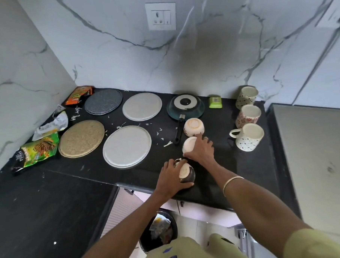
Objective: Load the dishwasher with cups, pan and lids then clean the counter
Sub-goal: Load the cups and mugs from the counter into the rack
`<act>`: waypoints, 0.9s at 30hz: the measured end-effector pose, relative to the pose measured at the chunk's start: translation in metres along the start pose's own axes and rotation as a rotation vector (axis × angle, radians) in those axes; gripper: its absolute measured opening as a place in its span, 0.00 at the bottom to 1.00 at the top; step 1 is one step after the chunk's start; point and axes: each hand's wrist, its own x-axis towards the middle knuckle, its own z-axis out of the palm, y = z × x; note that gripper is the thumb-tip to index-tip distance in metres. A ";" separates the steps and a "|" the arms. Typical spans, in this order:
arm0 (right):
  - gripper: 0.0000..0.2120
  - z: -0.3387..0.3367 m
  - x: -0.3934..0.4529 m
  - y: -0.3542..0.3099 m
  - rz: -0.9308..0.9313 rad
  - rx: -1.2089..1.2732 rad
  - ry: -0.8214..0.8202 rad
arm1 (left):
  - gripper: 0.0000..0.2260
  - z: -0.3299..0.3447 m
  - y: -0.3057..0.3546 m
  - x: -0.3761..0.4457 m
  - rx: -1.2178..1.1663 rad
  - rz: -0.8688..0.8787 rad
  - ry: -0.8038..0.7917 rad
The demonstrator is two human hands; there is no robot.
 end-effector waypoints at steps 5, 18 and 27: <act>0.47 -0.021 -0.021 0.017 0.024 0.143 0.113 | 0.40 -0.004 0.002 0.007 -0.041 0.075 0.024; 0.47 -0.080 -0.161 0.140 0.435 0.250 0.501 | 0.39 0.018 0.118 0.004 -0.210 0.508 -0.014; 0.45 -0.132 -0.316 0.255 0.765 0.255 0.827 | 0.38 0.054 0.252 -0.075 -0.263 0.911 -0.155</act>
